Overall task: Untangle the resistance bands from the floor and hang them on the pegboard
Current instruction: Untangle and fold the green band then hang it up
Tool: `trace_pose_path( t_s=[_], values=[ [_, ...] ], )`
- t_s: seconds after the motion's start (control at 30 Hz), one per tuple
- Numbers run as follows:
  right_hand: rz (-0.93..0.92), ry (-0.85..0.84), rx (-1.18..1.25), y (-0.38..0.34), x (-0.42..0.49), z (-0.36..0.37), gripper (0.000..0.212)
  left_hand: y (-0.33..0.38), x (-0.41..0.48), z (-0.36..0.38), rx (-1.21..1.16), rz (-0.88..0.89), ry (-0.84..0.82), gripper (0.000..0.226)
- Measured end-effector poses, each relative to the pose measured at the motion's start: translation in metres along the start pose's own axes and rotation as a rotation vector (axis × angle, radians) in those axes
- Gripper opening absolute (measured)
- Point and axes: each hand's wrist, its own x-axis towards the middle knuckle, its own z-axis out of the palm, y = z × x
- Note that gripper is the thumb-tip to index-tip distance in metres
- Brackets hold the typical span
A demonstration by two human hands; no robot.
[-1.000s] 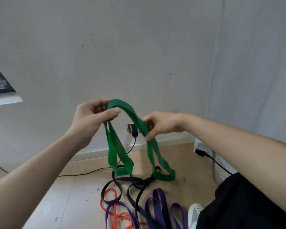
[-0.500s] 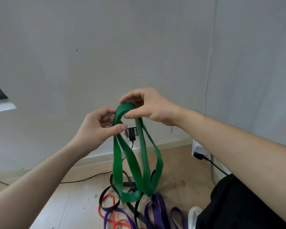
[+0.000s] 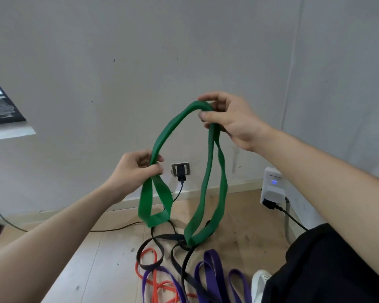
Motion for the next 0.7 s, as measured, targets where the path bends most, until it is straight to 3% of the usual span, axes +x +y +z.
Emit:
trace_pose_path(
  t_s=[0.23, 0.37, 0.5, 0.6, 0.7],
  values=[
    [0.258, -0.353, -0.468, 0.028, -0.006, -0.023, 0.043, 0.023, -0.004, -0.016, -0.154, 0.031, 0.020, 0.010],
    [0.324, -0.577, -0.687, 0.040, -0.014, -0.010, 0.033, 0.039, -0.009, -0.018, -0.242, 0.056, -0.019, 0.009],
    [0.326, -0.670, -0.546, 0.042, -0.020, 0.015, 0.043, 0.046, -0.011, -0.011, -0.282, 0.085, -0.054, 0.009],
    [0.245, -0.580, -0.297, 0.032, -0.021, 0.034, 0.080, 0.048, -0.012, -0.006, -0.300, 0.096, -0.069, 0.015],
    [0.127, -0.490, -0.216, 0.017, -0.023, 0.049, 0.079, 0.048, -0.012, -0.006, -0.314, 0.106, -0.084, 0.018]
  ],
)
